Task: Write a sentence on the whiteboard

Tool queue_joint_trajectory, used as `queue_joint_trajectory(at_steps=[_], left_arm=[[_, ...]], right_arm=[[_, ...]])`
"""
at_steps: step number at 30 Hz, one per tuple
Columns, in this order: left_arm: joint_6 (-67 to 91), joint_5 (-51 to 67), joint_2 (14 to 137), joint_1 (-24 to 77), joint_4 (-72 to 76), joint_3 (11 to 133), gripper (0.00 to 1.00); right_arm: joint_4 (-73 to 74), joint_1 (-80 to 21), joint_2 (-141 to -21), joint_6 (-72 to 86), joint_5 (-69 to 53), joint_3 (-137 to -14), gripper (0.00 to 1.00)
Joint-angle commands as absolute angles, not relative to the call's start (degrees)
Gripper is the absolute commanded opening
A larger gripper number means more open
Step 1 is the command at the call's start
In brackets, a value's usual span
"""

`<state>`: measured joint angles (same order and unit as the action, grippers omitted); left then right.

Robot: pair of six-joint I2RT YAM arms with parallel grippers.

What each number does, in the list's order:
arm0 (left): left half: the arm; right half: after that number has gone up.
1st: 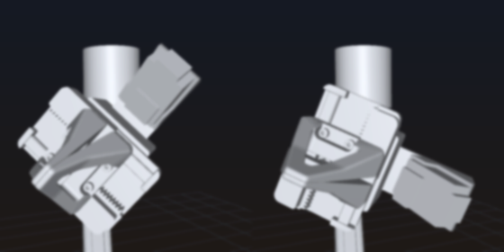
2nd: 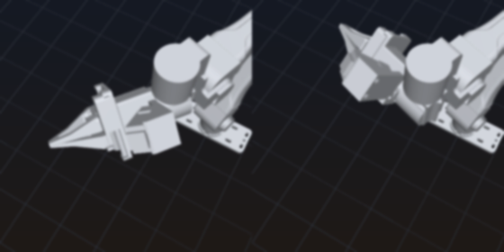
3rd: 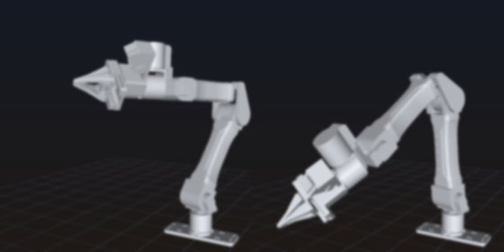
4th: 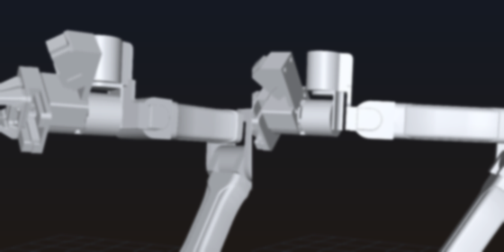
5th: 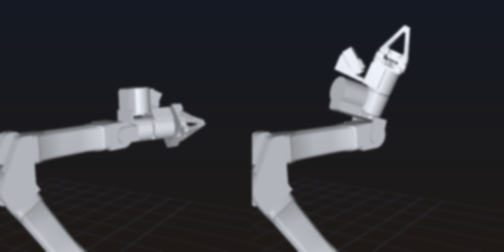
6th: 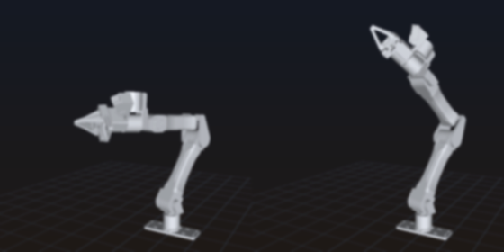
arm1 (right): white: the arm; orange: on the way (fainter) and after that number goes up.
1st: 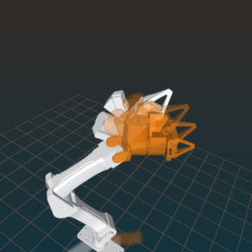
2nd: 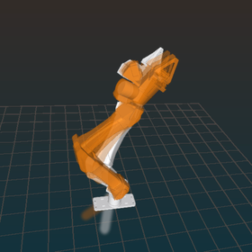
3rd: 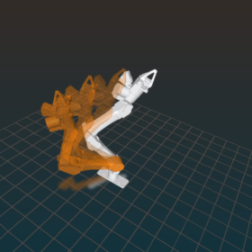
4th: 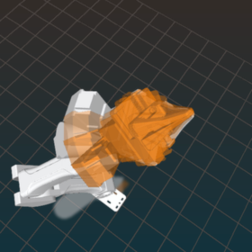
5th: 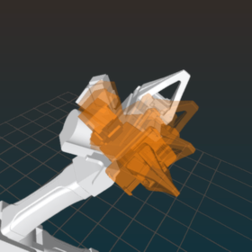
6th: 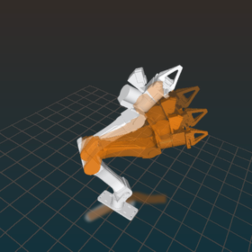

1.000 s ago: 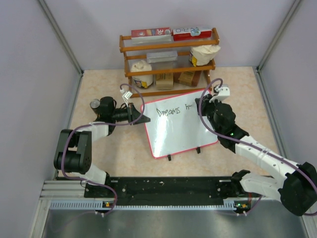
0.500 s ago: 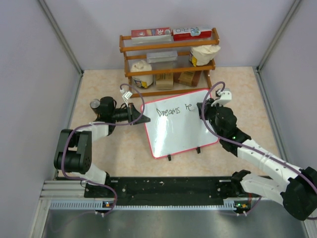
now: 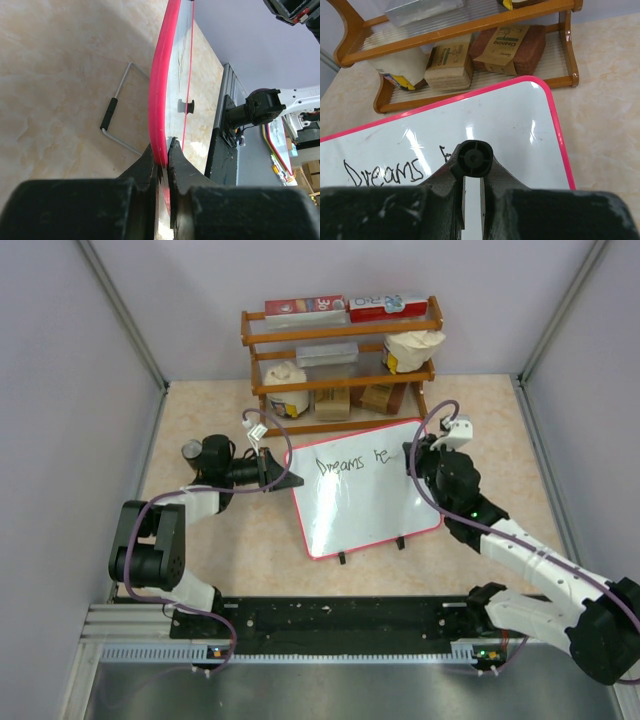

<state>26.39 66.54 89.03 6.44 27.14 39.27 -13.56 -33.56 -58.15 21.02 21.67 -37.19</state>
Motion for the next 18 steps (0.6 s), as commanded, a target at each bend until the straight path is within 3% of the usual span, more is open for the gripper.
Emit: queue_joint_trajectory(at_steps=[1,8,18], left_arm=[[14.2,63.0,90.6,8.0,26.6,38.6,0.0],[14.1,63.0,90.5,8.1,26.5,38.6,0.0],[14.0,62.9,90.5,8.1,26.5,38.5,0.0]], right_arm=[[-15.1,-32.5,-57.5,20.0,22.9,-39.6,0.0],[-17.8,-32.3,-53.4,19.6,20.1,-37.9,0.0],[-17.0,-31.6,-57.3,19.9,19.2,-39.3,0.0]])
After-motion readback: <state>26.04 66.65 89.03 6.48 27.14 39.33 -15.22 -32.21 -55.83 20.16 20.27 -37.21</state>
